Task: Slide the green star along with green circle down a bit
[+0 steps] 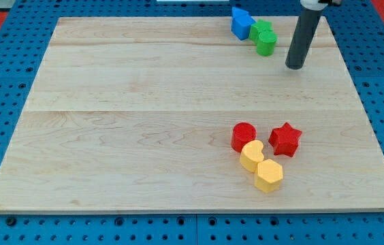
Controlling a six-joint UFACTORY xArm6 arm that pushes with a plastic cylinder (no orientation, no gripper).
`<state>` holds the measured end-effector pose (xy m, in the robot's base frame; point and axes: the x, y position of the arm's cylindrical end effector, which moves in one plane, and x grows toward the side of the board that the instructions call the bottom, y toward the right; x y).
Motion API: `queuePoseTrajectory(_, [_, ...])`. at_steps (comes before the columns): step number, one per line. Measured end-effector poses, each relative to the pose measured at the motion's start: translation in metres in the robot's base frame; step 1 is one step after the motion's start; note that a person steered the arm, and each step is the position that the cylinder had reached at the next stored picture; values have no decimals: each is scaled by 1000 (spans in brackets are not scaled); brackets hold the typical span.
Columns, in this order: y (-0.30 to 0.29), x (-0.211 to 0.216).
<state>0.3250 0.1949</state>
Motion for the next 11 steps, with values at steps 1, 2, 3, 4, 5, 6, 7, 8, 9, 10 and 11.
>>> queuePoseTrajectory(1, [12, -35])
queuePoseTrajectory(2, [12, -76])
queuePoseTrajectory(3, [-9, -106])
queuePoseTrajectory(4, [-32, -130])
queuePoseTrajectory(5, [-59, -127])
queuePoseTrajectory(6, [-63, -105])
queuePoseTrajectory(7, [-67, -83])
queuePoseTrajectory(8, [-65, -65])
queuePoseTrajectory(9, [-29, -62])
queuePoseTrajectory(10, [-7, -48])
queuePoseTrajectory(11, [-7, -25])
